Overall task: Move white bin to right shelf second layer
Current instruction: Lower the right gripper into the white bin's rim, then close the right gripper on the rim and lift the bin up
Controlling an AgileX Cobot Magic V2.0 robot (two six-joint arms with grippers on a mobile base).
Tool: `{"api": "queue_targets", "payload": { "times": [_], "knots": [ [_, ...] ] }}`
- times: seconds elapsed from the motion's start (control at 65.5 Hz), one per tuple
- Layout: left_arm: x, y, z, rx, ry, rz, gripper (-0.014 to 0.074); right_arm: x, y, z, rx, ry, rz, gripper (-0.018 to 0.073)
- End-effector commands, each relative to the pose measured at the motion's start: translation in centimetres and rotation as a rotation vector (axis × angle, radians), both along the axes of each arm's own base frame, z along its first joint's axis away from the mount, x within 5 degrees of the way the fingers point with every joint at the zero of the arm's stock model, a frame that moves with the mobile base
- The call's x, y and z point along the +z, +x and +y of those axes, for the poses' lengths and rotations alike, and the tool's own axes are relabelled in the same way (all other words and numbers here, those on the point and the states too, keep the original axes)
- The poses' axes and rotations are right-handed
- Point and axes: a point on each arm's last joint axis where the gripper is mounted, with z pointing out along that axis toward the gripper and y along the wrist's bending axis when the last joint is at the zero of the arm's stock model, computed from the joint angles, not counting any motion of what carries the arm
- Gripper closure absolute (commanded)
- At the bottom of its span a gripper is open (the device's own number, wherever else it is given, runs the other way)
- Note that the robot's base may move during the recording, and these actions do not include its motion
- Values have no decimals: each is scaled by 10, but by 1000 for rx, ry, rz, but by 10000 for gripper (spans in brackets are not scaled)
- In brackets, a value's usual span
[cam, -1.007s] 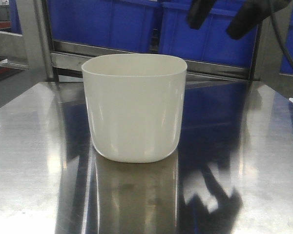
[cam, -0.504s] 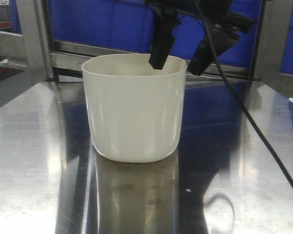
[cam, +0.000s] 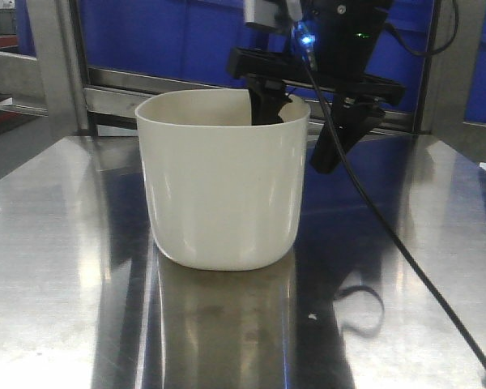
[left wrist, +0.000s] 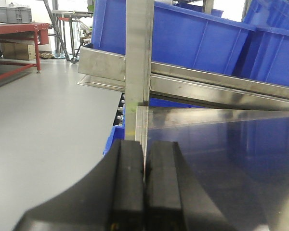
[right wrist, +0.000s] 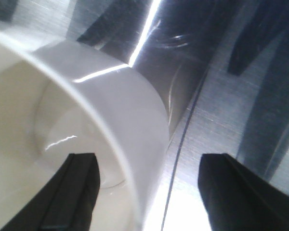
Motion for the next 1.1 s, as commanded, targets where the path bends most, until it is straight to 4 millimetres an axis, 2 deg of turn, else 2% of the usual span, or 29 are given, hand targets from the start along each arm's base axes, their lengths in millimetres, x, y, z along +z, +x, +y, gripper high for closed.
{"api": "queue_targets", "payload": {
  "times": [0.0,0.092,0.259,0.32,0.443,0.61,0.763,0.87,1.007,1.084],
  "knots": [
    [-5,1,0,0,-25,-50,512,32,-3,0,-1,53,-92,38],
    [-5,1,0,0,-25,-50,512,32,-3,0,-1,53,-92,141],
    [-5,1,0,0,-25,-50,512,36,-4,-1,-1,57,-105,527],
    [-5,1,0,0,-25,-50,512,40,-4,-2,-2,58,-128,486],
    [-5,1,0,0,-25,-50,512,58,-8,-8,-1,55,-210,507],
    [-5,1,0,0,-25,-50,512,96,-20,-19,-8,81,-365,504],
    [-5,1,0,0,-25,-50,512,140,-43,-37,-26,123,-518,504],
    [-5,1,0,0,-25,-50,512,164,-64,-51,-48,164,-613,504],
    [-5,1,0,0,-25,-50,512,181,-91,-76,-99,211,-735,504],
    [-5,1,0,0,-25,-50,512,184,-111,-94,-140,229,-801,504]
  ]
}}
